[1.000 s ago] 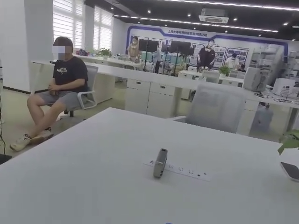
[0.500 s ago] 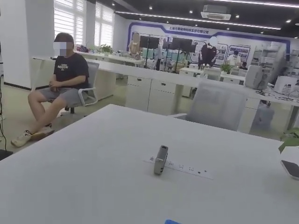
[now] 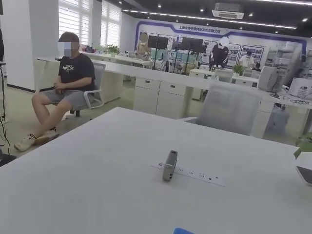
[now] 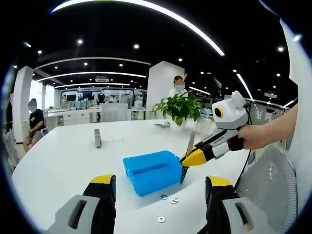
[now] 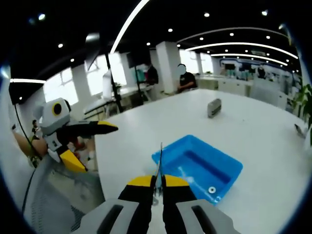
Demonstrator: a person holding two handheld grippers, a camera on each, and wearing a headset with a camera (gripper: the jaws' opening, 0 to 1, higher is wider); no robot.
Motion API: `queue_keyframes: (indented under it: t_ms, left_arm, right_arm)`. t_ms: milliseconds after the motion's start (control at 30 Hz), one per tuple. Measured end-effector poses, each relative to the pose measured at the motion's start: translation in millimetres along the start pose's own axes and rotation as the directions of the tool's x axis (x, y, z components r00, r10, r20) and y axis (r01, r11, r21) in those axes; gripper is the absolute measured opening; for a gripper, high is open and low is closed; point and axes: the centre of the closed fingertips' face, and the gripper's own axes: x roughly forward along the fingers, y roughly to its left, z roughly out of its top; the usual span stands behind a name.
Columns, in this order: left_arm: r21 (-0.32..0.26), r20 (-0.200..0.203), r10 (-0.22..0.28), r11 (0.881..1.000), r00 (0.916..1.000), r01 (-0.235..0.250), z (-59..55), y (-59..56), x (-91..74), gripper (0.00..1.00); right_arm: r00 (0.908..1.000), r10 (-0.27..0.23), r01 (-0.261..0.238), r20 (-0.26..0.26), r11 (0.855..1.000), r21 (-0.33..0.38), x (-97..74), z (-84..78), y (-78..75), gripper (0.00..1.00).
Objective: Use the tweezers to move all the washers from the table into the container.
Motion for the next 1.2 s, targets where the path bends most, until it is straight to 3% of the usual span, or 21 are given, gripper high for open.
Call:
queue_keyframes:
  t_ms: [200,433,600,900,1200]
  left_arm:
    - [0.001,-0.007,-0.003,1.000,1.0000,0.003,-1.0,-0.5,0.7,0.75]
    - [0.000,-0.012,-0.003,1.000,0.9999,0.003,-1.7,-0.3,0.9,0.75]
    - [0.000,-0.015,-0.003,1.000,0.9999,0.003,-2.2,-0.4,0.8,0.75]
    - [0.007,-0.023,-0.008,1.000,0.9997,0.008,-3.4,-1.9,1.2,0.75]
    - [0.010,-0.025,-0.011,1.000,0.9996,0.011,-4.2,-2.8,0.8,0.75]
  right_arm:
    - [0.9987,0.028,-0.027,-0.043,1.000,0.013,18.8,-18.0,4.2,0.03]
    - [0.9960,0.045,-0.045,-0.077,0.999,0.001,26.8,-30.0,5.2,0.03]
    - [0.9949,0.058,-0.058,-0.083,0.998,0.000,28.4,-33.7,7.9,0.03]
    - [0.9941,0.054,-0.061,-0.094,0.995,-0.079,30.6,-36.0,10.0,0.02]
    - [0.9961,0.043,-0.049,-0.077,0.996,-0.071,28.4,-36.1,9.7,0.04]
